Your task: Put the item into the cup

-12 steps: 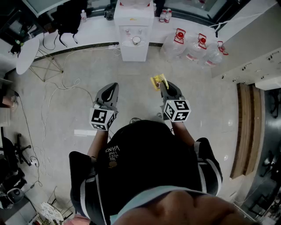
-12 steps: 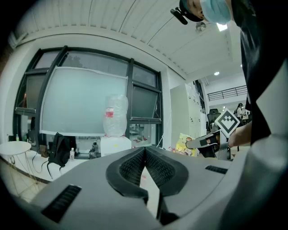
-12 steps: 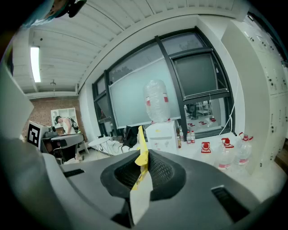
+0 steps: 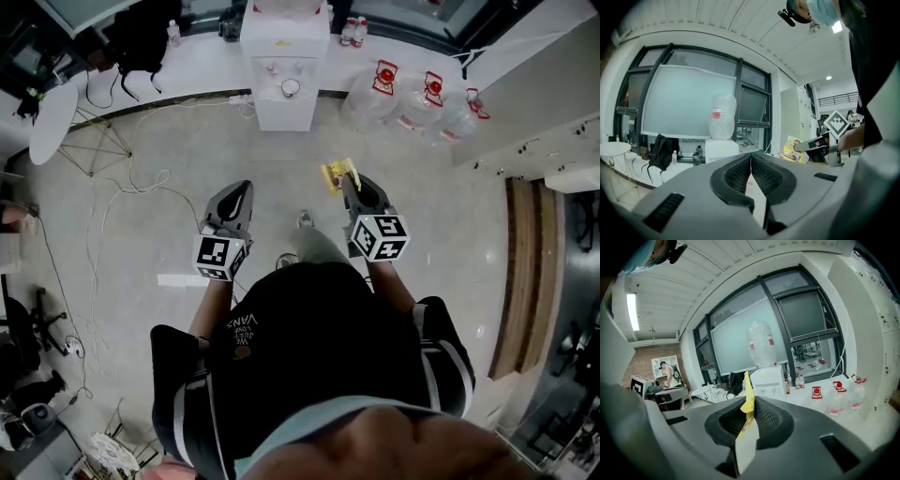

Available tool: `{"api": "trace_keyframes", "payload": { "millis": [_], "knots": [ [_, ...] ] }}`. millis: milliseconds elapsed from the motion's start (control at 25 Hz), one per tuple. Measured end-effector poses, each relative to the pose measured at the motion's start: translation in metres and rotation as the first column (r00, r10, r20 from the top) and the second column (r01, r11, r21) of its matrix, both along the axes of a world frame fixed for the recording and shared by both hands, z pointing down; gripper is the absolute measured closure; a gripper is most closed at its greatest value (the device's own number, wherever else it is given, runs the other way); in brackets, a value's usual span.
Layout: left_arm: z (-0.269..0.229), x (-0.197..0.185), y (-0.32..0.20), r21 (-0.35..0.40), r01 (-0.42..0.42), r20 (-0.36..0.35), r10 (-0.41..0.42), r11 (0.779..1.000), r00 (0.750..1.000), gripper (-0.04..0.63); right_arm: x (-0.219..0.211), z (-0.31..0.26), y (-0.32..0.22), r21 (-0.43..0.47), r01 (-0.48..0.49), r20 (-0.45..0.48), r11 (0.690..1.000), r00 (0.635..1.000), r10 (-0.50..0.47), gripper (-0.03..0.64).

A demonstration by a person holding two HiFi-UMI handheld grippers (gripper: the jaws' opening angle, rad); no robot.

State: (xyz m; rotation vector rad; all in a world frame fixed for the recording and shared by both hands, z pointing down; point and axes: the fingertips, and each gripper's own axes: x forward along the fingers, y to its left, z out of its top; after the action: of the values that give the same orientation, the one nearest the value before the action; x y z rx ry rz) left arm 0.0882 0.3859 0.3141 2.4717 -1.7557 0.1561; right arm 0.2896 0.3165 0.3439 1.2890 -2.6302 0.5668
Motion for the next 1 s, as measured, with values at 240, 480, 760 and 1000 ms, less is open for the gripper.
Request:
{"api": "trace_keyframes", "payload": {
  "millis": [240,480,760,1000],
  "knots": [
    [0.005,-0.014,-0.064,-0.015,0.024,0.003,-0.024,1.000,1.000,0.575,-0.016,0.011,-0.070,-0.040,0.029,0.004,0.999,1.000,-0.029,0.558],
    [-0.005,-0.033,-0.143,-0.004,0.054,0.012,-0.054,0.999,0.998,0.575,-0.039,0.015,-0.150,-0.062,0.082,0.009,0.995,0.997,-0.082,0.558],
    [0.011,-0.047,-0.209,-0.024,0.086,0.007,-0.086,0.996,0.996,0.575,-0.059,0.030,-0.223,-0.080,0.137,-0.024,0.987,0.990,-0.140,0.558],
    [0.024,-0.083,-0.247,-0.068,0.027,-0.016,-0.029,0.997,0.999,0.575,-0.090,0.029,-0.255,-0.109,0.078,-0.048,0.991,0.995,-0.084,0.558]
  ]
}}
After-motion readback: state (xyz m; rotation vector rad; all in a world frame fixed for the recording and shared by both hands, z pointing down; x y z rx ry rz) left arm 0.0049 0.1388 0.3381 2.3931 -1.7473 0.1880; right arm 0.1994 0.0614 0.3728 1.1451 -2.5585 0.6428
